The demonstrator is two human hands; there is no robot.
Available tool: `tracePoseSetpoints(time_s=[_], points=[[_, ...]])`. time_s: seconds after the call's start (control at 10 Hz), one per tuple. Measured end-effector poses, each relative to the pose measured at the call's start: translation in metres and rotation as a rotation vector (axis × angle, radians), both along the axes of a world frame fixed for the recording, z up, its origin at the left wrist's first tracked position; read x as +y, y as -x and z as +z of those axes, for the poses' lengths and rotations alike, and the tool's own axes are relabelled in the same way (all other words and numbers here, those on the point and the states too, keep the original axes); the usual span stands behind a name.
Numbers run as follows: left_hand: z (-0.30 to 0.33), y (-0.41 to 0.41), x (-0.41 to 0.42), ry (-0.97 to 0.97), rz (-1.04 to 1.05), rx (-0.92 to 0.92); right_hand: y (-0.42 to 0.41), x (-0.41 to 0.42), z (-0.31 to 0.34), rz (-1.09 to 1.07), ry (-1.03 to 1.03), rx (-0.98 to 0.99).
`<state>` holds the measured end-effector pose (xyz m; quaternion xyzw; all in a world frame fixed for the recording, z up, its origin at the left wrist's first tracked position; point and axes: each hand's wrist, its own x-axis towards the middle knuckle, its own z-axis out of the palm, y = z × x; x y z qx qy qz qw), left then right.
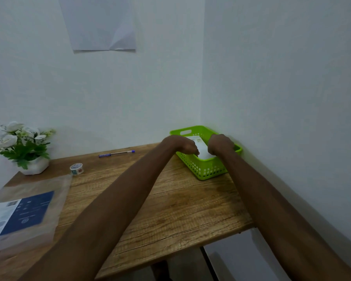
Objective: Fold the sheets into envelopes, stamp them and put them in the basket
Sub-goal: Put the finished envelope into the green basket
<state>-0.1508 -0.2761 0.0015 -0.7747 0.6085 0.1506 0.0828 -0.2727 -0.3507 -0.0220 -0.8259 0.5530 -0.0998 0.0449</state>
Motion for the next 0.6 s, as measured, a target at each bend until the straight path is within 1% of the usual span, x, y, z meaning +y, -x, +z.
tracePoseSetpoints(time_s=[0.1, 0.2, 0.3, 0.4, 0.5, 0.6], points=[[-0.001, 0.001, -0.01, -0.032, 0.007, 0.015, -0.001, 0.003, 0.0, 0.029, 0.061, 0.047], [-0.002, 0.002, -0.011, -0.016, 0.012, 0.001, -0.002, 0.004, 0.001, 0.048, 0.103, 0.044], [-0.003, 0.002, -0.007, 0.052, -0.009, 0.034, -0.002, 0.007, 0.004, 0.101, 0.05, 0.089], [-0.003, 0.005, 0.004, 0.163, -0.008, 0.027, -0.001, 0.009, 0.008, 0.147, -0.037, 0.119], [-0.008, 0.005, 0.022, 0.382, 0.032, 0.114, 0.004, 0.014, 0.008, 0.176, -0.047, 0.102], [-0.009, 0.003, 0.038, 0.546, 0.067, 0.185, 0.003, 0.017, 0.012, 0.193, -0.005, -0.028]])
